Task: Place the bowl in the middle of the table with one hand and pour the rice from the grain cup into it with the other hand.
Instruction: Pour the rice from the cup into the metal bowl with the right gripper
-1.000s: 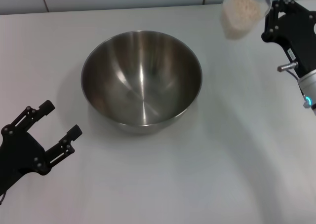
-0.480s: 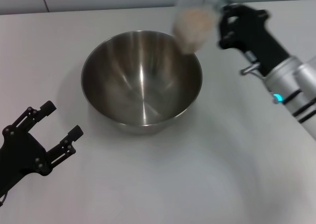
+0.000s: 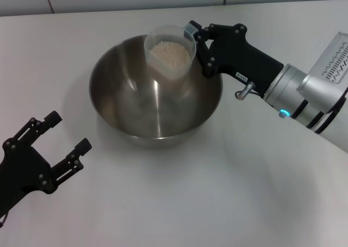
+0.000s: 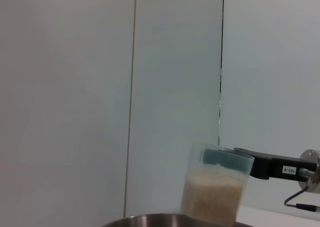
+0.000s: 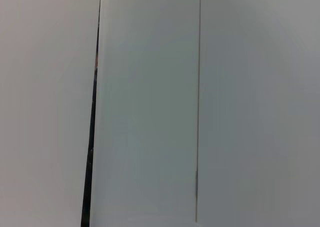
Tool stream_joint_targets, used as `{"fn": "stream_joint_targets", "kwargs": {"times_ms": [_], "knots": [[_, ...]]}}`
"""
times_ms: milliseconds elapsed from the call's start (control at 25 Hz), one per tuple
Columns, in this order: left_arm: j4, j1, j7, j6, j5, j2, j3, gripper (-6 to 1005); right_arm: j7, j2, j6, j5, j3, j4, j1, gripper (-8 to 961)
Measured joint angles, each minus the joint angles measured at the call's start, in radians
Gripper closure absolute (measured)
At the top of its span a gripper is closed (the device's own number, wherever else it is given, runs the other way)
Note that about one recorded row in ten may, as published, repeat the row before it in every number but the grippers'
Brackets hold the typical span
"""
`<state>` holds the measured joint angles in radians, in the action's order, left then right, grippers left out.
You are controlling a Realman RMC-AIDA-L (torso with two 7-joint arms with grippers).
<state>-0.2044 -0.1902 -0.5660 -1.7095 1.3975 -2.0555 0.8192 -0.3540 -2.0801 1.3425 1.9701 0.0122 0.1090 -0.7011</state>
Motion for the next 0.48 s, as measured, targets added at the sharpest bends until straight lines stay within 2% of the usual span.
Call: {"fn": "stream_joint_targets", "kwargs": {"times_ms": [200,280,320,360,400,480], "knots": [[0.002,0.0,0.0,0.003,0.0,0.0,0.0,191,0.036,0.0,0.0,0.002,0.0,-0.046,-0.006,940],[0.003,0.0,0.0,0.005,0.0,0.0,-0.002,191,0.169,0.0,0.003,0.008,0.001,-0.073,-0.009,941],[0.004,0.0,0.0,0.005,0.0,0.0,-0.004,191,0.169,0.0,0.003,0.008,0.001,-0.073,-0.009,941],[0.004,0.0,0.0,0.006,0.0,0.0,-0.005,191,0.315,0.0,0.012,0.022,0.002,-0.08,-0.012,941],[0.004,0.0,0.0,0.006,0.0,0.0,-0.005,191,0.315,0.0,0.012,0.022,0.002,-0.08,-0.012,941],[0.002,0.001,0.0,0.016,0.0,0.0,-0.007,191,0.461,0.0,0.024,0.028,0.0,-0.081,-0.014,942]]}}
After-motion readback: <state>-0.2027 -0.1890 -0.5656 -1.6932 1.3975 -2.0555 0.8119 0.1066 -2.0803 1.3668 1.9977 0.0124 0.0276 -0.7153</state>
